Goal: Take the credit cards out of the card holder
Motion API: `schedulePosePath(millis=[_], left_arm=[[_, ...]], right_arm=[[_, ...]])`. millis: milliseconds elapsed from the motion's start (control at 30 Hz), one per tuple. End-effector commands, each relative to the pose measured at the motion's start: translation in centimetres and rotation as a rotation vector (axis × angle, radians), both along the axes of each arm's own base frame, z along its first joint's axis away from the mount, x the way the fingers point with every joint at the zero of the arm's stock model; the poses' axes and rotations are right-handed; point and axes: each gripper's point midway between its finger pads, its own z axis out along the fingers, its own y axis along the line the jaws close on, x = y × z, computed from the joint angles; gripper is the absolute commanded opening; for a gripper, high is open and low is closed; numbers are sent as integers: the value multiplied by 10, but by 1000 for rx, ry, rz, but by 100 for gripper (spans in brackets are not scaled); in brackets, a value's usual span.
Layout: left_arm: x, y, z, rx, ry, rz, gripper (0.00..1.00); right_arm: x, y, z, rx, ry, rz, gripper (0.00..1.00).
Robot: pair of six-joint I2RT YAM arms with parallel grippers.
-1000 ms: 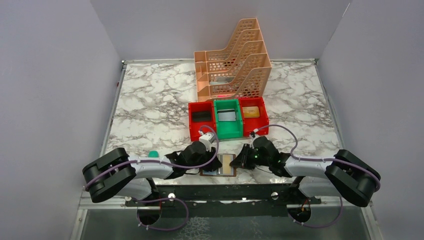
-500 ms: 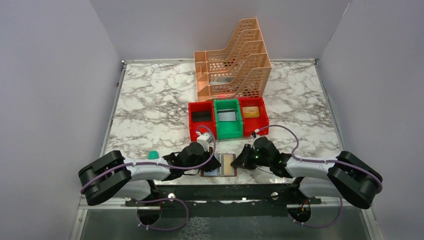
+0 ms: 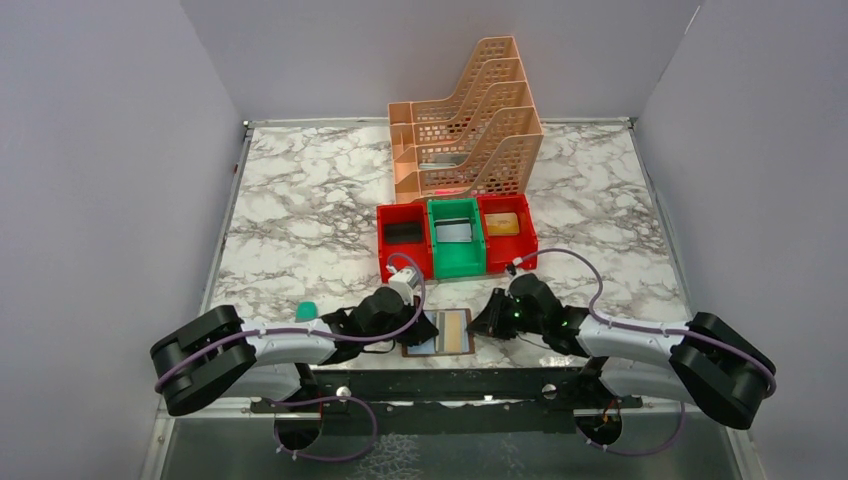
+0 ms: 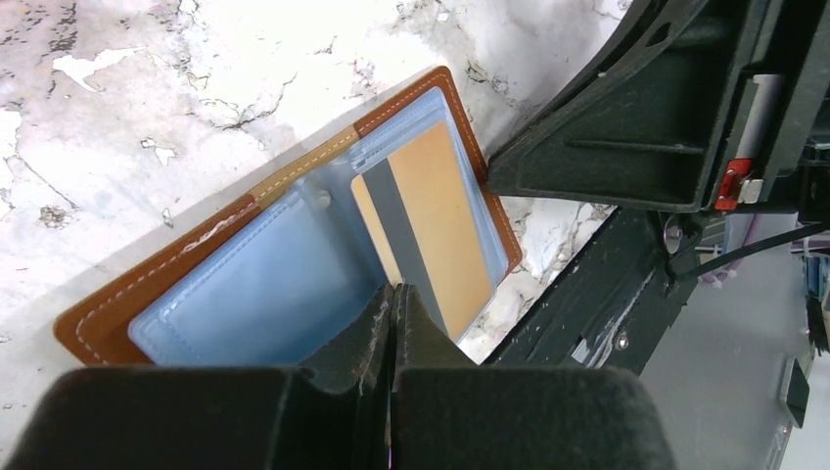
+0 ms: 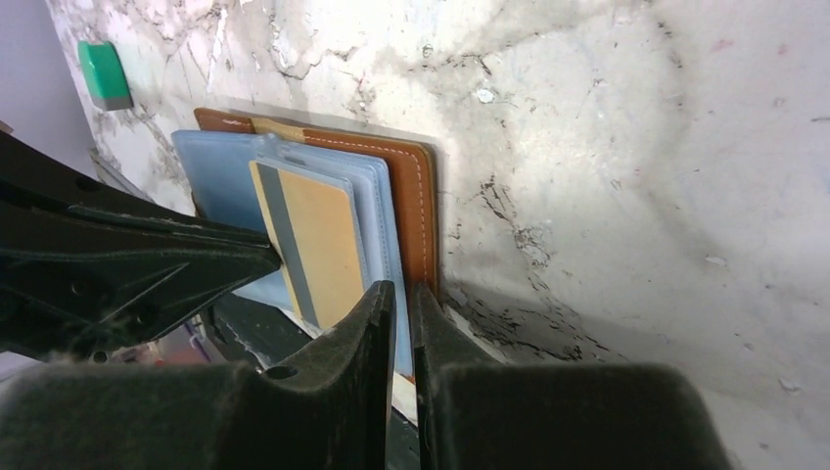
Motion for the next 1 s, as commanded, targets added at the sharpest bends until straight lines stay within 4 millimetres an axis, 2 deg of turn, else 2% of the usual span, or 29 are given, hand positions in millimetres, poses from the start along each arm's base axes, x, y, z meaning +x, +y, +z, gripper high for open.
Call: schedulePosePath(millis=[0,133,233,367,533,767,967], left_arm=[[4,-3,3,5,-19,6,0],[5,-7,6,0,-23,-2,0],[8,-8,8,-3,-25,9,0],[12,-12,11,1,-38,13,0],[12,-14,4,33,-26,2,0],[6,-13,-5,59,-4,-29,23],[14,1,-10,141,-26,19,36]], right_arm=[[7,4,18,1,-69,28,18],[1,24,47,126,-125,132,22],[1,34,54,182,-134,158,28],[1,40,33,134,-38,159,26],[-7,20,-4,59,63,76,25],[-11,8,-12,27,51,58,28],[-13,18,5,57,14,140,28]])
